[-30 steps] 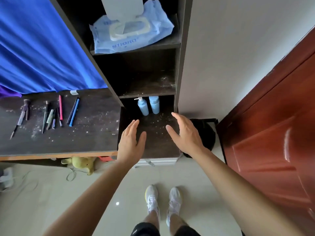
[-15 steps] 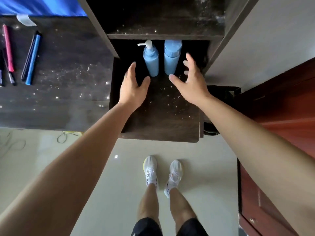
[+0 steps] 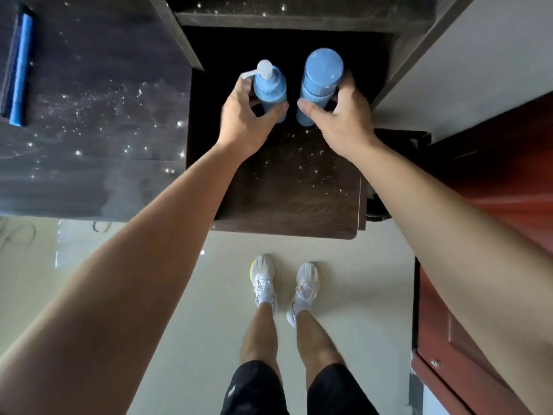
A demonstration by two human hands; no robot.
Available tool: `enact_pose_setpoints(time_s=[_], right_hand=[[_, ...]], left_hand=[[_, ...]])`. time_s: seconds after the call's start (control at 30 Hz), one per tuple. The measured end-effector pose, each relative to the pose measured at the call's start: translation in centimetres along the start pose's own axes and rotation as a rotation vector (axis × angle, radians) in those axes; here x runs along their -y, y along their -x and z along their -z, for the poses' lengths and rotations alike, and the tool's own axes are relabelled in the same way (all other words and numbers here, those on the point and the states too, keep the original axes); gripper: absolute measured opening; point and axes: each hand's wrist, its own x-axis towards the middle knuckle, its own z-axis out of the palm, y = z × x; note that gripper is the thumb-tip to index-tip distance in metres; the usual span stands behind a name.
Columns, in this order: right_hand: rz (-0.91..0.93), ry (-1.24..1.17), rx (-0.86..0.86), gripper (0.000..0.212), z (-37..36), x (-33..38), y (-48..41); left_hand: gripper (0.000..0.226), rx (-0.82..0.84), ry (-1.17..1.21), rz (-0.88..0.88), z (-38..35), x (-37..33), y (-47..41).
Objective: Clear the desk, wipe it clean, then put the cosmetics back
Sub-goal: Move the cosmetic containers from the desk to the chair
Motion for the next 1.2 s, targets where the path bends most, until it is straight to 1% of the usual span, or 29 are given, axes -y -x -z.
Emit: enact_pose_setpoints(time_s=[0.07, 0.13, 0.23, 0.3, 0.4, 0.47, 0.6, 0.73, 0.8, 0.87, 0.93, 1.03, 1.13, 1.2], right_hand=[[-0.043, -0.069, -0.038, 0.069, 0.5, -0.5, 3.5], [-0.096, -0.14, -0.053, 0.067, 1.5, -0.4, 7.3], [-0.168, -0.222, -0.062, 0.061, 3.9, 1.2, 12.8], [-0.197, -0.301, -0.1, 0.055, 5.9, 2.7, 16.0], [-0.178, -0.331, -0.17, 0.054, 9.6, 5.7, 19.7], [-0.129, -0.337, -0.254, 0.052, 12.5, 7.7, 21.2], [-0.064, -0.307, -0.486, 0.048, 18.4, 10.7, 23.4], [-0.076, -0.304, -0.761, 0.055, 23.8, 11.1, 26.7], [-0.115, -0.302, -0.885, 0.053, 25.9, 10.8, 29.8], [-0.165, -0.268, -1.017, 0.052, 27.3, 10.2, 33.8], [-0.256, -0.232, -1.157, 0.053, 27.6, 9.5, 38.8], [-0.441, -0.204, -1.367, 0.05, 26.2, 8.5, 47.6], [-0.583, -0.095, -1.527, 0.051, 23.0, 8.3, 57.4], [-0.66, -0.05, -1.601, 0.052, 20.6, 8.9, 63.1]], left_hand=[[0.053, -0.031, 0.033, -0.004, 0.3, -0.3, 3.3], [0.052, -0.049, 0.07, 0.021, 0.7, -1.1, 6.7], [0.055, -0.09, 0.103, 0.095, 2.0, -3.4, 11.9], [0.054, -0.137, 0.125, 0.122, 2.9, -5.7, 15.1], [0.051, -0.183, 0.173, 0.118, 4.2, -10.1, 18.5], [0.05, -0.162, 0.199, 0.048, 4.9, -13.3, 19.5], [0.043, -0.014, 0.161, -0.208, 5.3, -20.6, 19.3], [0.048, 0.156, 0.171, -0.431, 3.8, -27.8, 19.6], [0.05, 0.246, 0.199, -0.503, 2.4, -30.4, 20.8], [0.056, 0.354, 0.223, -0.535, 0.7, -32.1, 22.7], [0.059, 0.481, 0.234, -0.557, -1.2, -33.0, 25.3], [0.055, 0.659, 0.231, -0.654, -4.5, -32.8, 30.9], [0.05, 0.857, 0.256, -0.674, -7.0, -31.6, 38.4], [0.045, 0.986, 0.284, -0.688, -7.9, -30.8, 43.4]])
